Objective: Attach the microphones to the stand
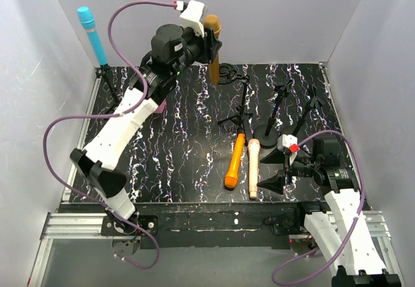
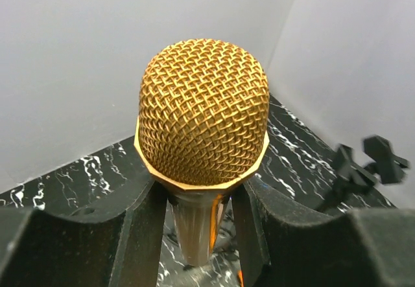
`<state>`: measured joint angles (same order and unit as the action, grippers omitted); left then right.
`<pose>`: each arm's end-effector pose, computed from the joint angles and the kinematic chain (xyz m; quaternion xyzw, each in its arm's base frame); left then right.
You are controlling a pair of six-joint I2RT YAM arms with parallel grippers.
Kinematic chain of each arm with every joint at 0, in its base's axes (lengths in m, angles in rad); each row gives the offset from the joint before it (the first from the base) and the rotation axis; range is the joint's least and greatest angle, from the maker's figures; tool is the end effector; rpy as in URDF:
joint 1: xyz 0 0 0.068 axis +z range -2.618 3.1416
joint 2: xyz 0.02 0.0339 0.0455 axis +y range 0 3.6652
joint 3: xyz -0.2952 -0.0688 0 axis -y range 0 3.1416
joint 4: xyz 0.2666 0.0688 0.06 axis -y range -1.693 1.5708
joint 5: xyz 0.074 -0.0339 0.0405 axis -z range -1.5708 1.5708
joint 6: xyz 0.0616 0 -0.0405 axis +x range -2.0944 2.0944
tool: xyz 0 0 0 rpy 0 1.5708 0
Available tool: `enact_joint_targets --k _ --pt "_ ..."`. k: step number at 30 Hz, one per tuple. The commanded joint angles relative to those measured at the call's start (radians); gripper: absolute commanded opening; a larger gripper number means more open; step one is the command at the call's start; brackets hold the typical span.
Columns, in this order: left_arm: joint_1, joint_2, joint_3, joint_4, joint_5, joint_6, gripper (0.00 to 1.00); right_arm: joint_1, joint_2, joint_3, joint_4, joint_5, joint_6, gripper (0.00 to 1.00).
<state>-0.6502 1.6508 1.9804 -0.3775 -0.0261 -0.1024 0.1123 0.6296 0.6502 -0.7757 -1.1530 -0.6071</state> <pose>0.3288 -0.2480 0.5443 0.1871 0.6992 -0.2447 0.6451 0.1117 0.0693 0.2850 -0.4733 0.6443 0.4037 0.4449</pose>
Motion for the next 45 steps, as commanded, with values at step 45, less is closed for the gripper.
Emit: enact_joint_targets --k 45 --pt "0.080 0.067 -0.273 0.344 0.212 -0.181 0.00 -0.048 -0.027 -0.012 -0.016 -0.008 -0.074 0.96"
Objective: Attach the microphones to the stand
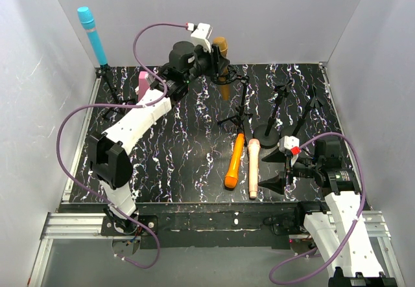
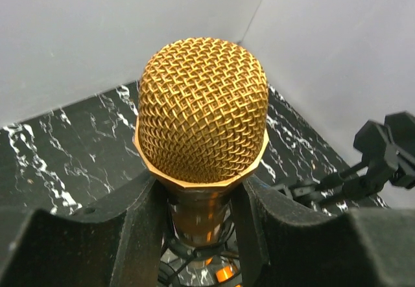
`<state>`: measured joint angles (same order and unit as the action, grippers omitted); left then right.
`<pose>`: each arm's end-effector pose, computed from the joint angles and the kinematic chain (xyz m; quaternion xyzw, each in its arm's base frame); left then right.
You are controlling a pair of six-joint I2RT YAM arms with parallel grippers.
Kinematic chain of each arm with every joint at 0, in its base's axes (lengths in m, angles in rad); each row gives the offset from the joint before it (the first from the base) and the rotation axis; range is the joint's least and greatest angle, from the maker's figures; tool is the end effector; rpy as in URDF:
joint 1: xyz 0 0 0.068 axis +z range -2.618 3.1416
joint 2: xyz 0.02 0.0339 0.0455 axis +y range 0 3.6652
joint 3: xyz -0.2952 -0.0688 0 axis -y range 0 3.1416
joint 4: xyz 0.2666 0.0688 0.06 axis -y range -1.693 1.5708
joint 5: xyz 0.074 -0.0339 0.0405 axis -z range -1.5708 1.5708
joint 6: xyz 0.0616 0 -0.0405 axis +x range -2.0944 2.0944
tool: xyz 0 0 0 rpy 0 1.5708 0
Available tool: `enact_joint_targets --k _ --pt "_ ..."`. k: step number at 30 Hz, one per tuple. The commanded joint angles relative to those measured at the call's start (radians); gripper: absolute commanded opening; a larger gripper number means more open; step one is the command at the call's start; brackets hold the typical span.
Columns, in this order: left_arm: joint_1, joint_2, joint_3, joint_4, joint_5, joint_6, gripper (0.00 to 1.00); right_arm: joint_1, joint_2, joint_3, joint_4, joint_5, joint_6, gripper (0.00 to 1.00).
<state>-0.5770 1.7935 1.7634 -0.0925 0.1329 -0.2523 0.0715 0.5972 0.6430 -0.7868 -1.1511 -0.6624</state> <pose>0.4041 -0.2728 0.4368 0.1642 0.7305 -0.3118 0.5849 0.1083 0.0642 0.2847 -0.4802 0.6379 0.3781 0.4685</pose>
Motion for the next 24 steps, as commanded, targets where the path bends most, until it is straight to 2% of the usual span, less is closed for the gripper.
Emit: enact_joint_targets --k 1,2,6,8,10,15,18,19,24 --pt "0.006 -0.078 -0.068 0.060 0.056 -0.036 0.01 -0.007 0.007 -0.005 -0.008 -0.009 -0.020 0.96" --pt "0.008 -0.083 -0.077 0.059 0.059 -0.041 0.09 -0.007 0.007 -0.005 -0.008 -0.010 -0.020 0.97" --pt "0.006 -0.105 -0.088 0.031 0.025 -0.056 0.61 -0.009 0.013 -0.005 -0.009 -0.009 -0.022 0.97" --pt "0.006 -0.126 -0.087 0.022 0.011 -0.056 0.76 -0.009 0.013 -0.003 -0.009 -0.009 -0.023 0.97" --pt "0.008 -0.146 -0.085 0.011 0.002 -0.054 0.83 -0.009 0.015 -0.005 -0.009 -0.010 -0.023 0.96" --pt "0.006 -0.193 -0.093 -0.030 -0.013 -0.021 0.88 -0.010 0.018 -0.006 -0.012 -0.009 -0.031 0.97" --pt "0.008 -0.247 -0.126 -0.044 -0.026 0.014 0.96 -0.012 0.012 -0.009 -0.014 -0.009 -0.042 0.97" --pt "0.008 -0.272 -0.149 -0.039 -0.030 0.025 0.98 -0.013 0.009 -0.009 -0.014 -0.009 -0.042 0.97" --pt "0.009 -0.448 -0.359 0.026 -0.047 0.004 0.98 -0.022 -0.004 -0.014 -0.012 -0.009 -0.048 0.97"
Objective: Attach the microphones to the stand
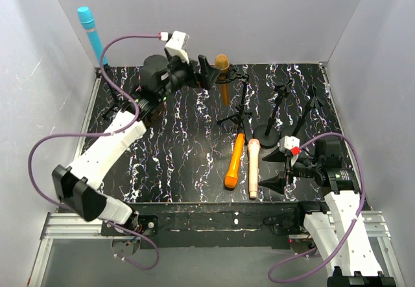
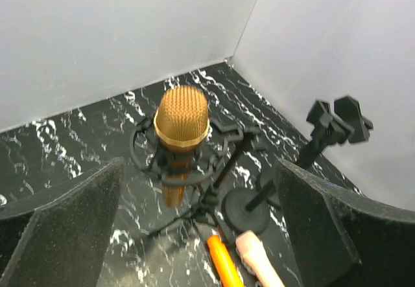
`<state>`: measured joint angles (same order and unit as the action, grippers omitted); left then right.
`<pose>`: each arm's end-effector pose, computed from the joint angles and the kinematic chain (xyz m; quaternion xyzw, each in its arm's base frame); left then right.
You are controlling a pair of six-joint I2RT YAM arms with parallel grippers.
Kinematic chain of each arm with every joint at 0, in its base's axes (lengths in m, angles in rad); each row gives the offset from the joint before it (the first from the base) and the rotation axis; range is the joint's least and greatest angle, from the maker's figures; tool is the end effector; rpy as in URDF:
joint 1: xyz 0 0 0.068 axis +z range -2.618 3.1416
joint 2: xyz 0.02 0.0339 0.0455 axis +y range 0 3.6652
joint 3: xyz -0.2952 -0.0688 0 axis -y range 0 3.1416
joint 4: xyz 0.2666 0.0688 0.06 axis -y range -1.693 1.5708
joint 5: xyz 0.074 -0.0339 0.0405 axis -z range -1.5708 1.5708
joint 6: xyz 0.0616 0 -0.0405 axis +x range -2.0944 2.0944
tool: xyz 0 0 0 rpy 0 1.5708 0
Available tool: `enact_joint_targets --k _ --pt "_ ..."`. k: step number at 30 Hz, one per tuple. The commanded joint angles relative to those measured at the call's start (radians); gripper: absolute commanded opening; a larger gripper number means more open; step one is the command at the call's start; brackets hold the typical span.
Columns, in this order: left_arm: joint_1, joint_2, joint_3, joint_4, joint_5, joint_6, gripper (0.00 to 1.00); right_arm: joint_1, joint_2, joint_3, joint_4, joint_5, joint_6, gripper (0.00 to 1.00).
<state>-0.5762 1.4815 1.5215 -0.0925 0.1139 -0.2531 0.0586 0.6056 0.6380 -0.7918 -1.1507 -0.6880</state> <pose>0.3255 -0.2198 0.4710 0.1552 0.7085 -0.3146 0.6123 0.1102 0.0628 0.2819 -0.4811 0.6395 0.3729 0.4696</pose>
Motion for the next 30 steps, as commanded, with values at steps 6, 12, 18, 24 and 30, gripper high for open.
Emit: enact_joint_targets --k 6,12,18,24,30 --pt "0.012 -0.317 -0.326 0.086 0.007 -0.084 0.98 -0.016 -0.018 -0.012 -0.007 -0.006 -0.027 0.97" --pt "0.010 -0.438 -0.504 0.192 0.122 -0.144 0.98 -0.025 -0.033 -0.020 0.016 0.009 -0.018 0.97" --pt "0.010 -0.486 -0.626 0.221 0.185 -0.183 0.98 -0.032 -0.033 -0.024 0.025 0.023 -0.010 0.96" --pt "0.001 -0.487 -0.690 0.204 0.239 -0.160 0.98 -0.039 -0.036 -0.027 0.025 0.020 -0.018 0.96" --pt "-0.141 -0.465 -0.753 0.258 0.140 -0.056 0.98 -0.043 -0.037 -0.032 0.025 0.022 -0.027 0.95"
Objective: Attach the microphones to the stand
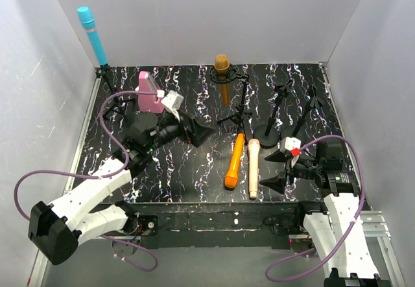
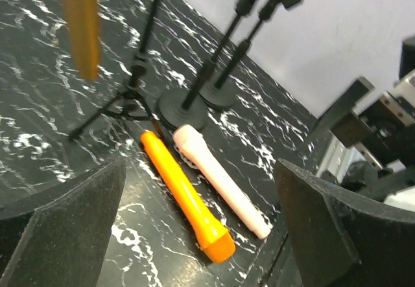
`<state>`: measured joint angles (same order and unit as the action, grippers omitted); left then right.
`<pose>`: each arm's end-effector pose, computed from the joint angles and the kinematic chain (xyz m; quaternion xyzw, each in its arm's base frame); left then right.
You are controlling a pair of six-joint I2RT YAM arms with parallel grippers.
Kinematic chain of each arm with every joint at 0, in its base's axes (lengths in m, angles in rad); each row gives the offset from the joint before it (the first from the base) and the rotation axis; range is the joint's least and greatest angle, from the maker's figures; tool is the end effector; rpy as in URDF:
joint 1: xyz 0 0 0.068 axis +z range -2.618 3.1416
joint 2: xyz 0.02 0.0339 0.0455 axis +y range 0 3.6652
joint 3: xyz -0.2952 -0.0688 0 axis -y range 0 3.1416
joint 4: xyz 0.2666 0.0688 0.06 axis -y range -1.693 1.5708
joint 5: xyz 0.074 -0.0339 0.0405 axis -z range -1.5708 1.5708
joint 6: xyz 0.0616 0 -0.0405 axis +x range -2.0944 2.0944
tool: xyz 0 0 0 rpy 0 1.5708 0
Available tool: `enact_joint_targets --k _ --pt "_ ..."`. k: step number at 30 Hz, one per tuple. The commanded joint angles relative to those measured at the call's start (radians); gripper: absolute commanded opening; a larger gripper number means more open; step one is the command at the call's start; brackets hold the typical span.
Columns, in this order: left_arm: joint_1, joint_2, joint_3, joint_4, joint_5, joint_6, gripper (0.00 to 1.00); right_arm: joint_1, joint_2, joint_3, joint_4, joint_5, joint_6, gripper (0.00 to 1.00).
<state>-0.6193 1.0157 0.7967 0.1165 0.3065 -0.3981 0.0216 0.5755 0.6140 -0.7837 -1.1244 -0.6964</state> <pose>0.2088 -0.1717 0.3514 0.1826 0.7179 -0.4215 0.5231 0.1091 0.0579 0.2762 -0.4725 0.6505 0.3484 0.4819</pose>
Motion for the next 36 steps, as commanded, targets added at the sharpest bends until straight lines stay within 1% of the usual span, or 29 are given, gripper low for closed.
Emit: enact_joint_targets --k 1,4,10,14,19,20,22,26,29,31,32,34,36 --pt "-0.129 0.017 -0.028 0.051 -0.081 0.114 0.98 -0.005 -0.006 -0.008 0.015 -0.006 -0.018 0.96" --pt "-0.189 0.069 -0.027 0.077 -0.130 0.140 0.98 -0.008 -0.005 -0.008 0.015 -0.006 -0.022 0.96" --pt "-0.235 0.165 -0.054 0.228 -0.179 0.148 0.98 -0.008 -0.006 -0.010 0.012 -0.003 -0.028 0.95" --pt "-0.267 0.257 0.001 0.255 -0.219 0.162 0.98 -0.011 -0.006 -0.008 0.011 -0.005 -0.031 0.95" --pt "-0.307 0.333 0.033 0.331 -0.289 0.173 0.98 -0.011 -0.008 -0.011 0.008 -0.005 -0.035 0.95" --pt "-0.312 0.345 0.033 0.354 -0.293 0.171 0.98 -0.011 -0.006 -0.011 0.008 -0.005 -0.035 0.95" --pt "-0.319 0.372 0.033 0.403 -0.351 0.163 0.98 -0.009 -0.006 -0.011 0.008 -0.006 -0.037 0.95" --pt "-0.326 0.435 0.078 0.440 -0.386 0.154 0.98 -0.012 -0.009 -0.011 0.004 -0.006 -0.038 0.95" --pt "-0.330 0.474 0.087 0.500 -0.447 0.163 0.98 -0.011 -0.009 -0.011 0.006 -0.005 -0.040 0.95" --pt "-0.330 0.501 0.087 0.563 -0.480 0.197 0.98 -0.012 -0.012 -0.011 0.006 -0.006 -0.040 0.95" --pt "-0.330 0.521 0.079 0.613 -0.475 0.240 0.98 -0.011 -0.011 -0.013 0.006 -0.006 -0.041 0.95" --pt "-0.330 0.576 0.062 0.771 -0.457 0.313 0.96 -0.012 -0.011 -0.011 0.004 -0.005 -0.041 0.95" --pt "-0.330 0.635 0.068 0.846 -0.458 0.379 0.98 -0.012 -0.012 -0.013 0.004 -0.006 -0.043 0.95"
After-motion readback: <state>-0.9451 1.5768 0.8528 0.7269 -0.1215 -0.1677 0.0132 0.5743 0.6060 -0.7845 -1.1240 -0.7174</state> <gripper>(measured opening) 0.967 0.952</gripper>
